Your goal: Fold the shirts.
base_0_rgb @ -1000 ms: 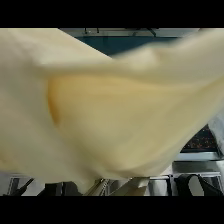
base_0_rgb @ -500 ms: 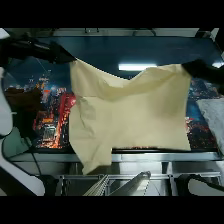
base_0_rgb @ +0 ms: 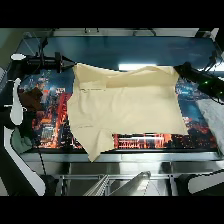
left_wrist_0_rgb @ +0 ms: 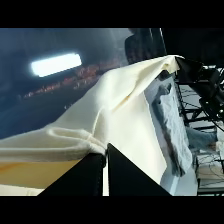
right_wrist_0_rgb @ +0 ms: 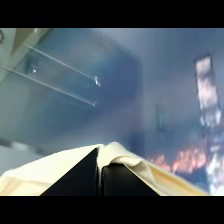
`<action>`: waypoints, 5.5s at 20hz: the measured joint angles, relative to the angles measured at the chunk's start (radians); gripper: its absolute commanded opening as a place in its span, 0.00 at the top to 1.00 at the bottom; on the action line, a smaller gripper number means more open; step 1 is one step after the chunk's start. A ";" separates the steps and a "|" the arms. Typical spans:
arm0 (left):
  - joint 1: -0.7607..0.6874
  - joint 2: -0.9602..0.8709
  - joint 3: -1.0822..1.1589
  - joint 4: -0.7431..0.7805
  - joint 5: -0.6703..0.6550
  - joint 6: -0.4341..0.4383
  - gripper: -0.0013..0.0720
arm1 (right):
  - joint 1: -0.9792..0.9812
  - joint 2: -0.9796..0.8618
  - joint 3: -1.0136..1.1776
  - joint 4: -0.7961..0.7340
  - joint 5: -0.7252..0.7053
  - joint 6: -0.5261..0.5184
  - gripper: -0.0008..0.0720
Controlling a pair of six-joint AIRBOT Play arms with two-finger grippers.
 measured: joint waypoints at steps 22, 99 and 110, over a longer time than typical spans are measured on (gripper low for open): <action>-0.055 -0.013 -0.145 0.338 -0.222 -0.100 0.96 | -0.236 -0.235 0.076 -0.290 0.461 0.102 0.96; 0.061 0.961 -1.525 0.337 -0.117 0.011 0.95 | -0.324 0.152 -0.389 -0.761 0.899 0.351 0.96; 0.104 0.507 -0.853 0.267 -0.196 -0.054 0.95 | -0.209 0.097 -0.199 -0.383 0.594 0.243 0.96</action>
